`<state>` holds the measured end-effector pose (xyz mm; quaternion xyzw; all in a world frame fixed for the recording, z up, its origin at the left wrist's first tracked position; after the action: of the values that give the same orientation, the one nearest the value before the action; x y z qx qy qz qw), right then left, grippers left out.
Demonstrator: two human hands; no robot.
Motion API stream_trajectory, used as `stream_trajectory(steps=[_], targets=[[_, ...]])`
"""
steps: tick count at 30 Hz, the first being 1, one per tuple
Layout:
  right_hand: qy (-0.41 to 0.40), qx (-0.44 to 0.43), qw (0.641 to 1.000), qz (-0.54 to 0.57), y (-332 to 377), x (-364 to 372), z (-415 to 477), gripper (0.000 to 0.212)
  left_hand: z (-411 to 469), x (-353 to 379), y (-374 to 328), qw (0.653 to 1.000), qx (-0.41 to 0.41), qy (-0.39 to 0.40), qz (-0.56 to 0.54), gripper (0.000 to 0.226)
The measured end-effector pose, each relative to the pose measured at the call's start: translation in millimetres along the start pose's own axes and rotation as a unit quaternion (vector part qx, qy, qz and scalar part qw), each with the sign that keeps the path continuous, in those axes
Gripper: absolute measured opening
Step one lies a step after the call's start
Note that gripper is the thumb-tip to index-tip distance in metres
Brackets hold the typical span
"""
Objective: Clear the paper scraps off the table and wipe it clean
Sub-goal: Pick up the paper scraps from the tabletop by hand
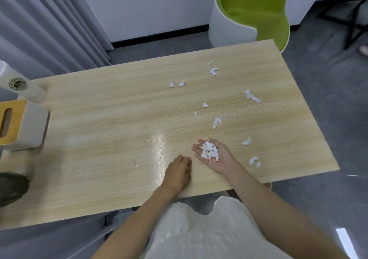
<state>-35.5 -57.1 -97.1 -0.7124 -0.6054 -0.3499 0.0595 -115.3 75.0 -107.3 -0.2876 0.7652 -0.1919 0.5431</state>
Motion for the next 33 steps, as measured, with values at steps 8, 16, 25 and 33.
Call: stream_trajectory(steps=[8, 16, 25, 33], targets=[[-0.075, -0.044, 0.993, 0.084, -5, -25, -22, 0.037, 21, -27, -2, 0.989, -0.001, -0.083, -0.125, 0.009], [-0.195, -0.102, 0.963, 0.153, -14, -46, -43, 0.033, 80, -1, -68, 0.996, -0.008, -0.032, -0.082, 0.019], [-0.197, -0.118, 0.954, 0.191, -20, -54, -59, 0.034, 78, 1, -44, 0.987, -0.077, -0.089, -0.112, 0.010], [-0.187, -0.104, 0.967, 0.139, -4, -69, -64, 0.025, 36, 23, -141, 0.963, 0.133, 0.044, -0.232, 0.004]])
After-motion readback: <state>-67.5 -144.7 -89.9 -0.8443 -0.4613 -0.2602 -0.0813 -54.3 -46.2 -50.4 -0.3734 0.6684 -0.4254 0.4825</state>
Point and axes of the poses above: each hand's wrist, its own z-axis towards the middle knuckle, its own x-axis out of the palm, y = z × x, the point moved 3 cm from there along z, towards the middle knuckle, and after that the axes turned 12 degrees about -z, right-handed, at the moved point
